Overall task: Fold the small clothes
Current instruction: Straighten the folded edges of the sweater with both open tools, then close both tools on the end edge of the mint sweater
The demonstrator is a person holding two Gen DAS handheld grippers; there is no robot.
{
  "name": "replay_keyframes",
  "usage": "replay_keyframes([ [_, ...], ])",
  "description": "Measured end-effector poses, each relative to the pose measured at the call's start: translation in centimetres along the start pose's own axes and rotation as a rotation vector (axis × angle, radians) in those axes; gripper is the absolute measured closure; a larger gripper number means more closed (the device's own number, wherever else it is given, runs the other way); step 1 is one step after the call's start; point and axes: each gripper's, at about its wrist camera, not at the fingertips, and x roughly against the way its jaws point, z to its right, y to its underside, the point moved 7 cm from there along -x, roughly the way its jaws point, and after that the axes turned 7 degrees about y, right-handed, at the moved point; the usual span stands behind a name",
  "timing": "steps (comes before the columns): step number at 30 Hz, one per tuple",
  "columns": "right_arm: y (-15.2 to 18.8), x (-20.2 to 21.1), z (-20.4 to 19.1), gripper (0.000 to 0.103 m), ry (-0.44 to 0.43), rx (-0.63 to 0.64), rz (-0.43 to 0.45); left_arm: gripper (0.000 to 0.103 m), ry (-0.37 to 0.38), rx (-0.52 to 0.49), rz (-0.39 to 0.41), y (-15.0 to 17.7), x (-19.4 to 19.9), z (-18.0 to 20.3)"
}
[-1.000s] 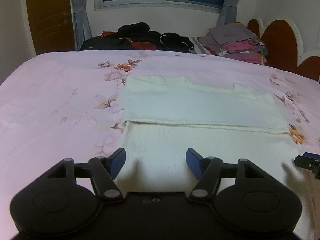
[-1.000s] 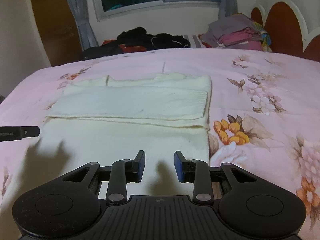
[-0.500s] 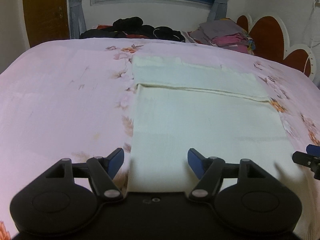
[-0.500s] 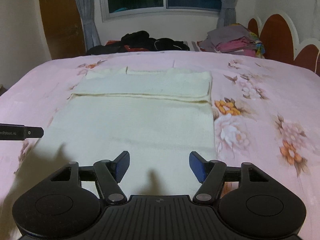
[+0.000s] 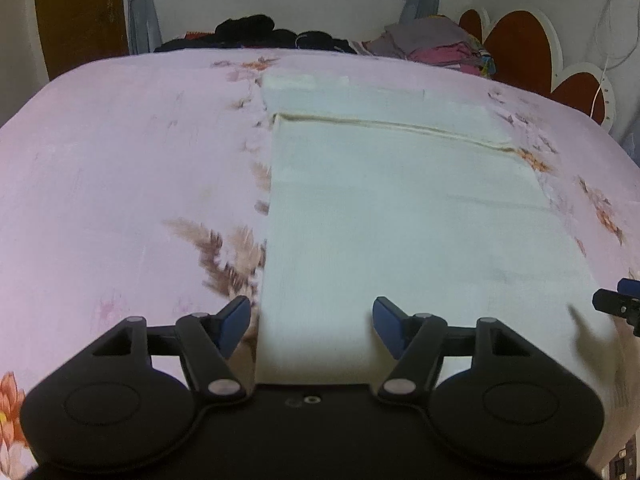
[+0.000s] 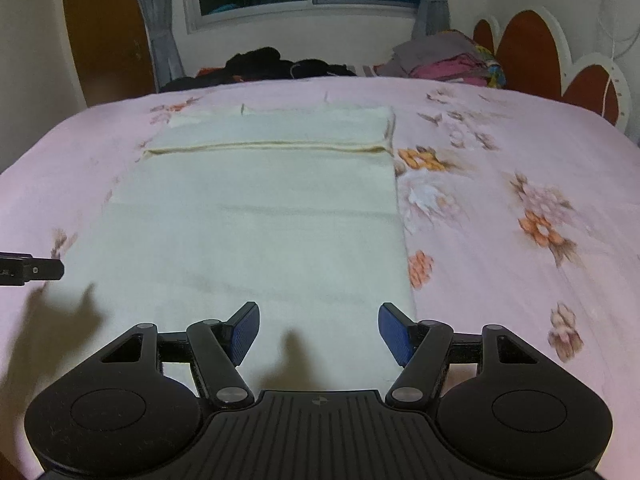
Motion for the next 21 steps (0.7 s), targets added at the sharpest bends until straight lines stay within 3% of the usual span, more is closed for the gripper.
replay_keyframes([
  [21,5.1,1.5,2.8,0.038,0.014,-0.081,-0.103,0.044,0.023,0.063,-0.073,6.2,2.4,-1.7],
])
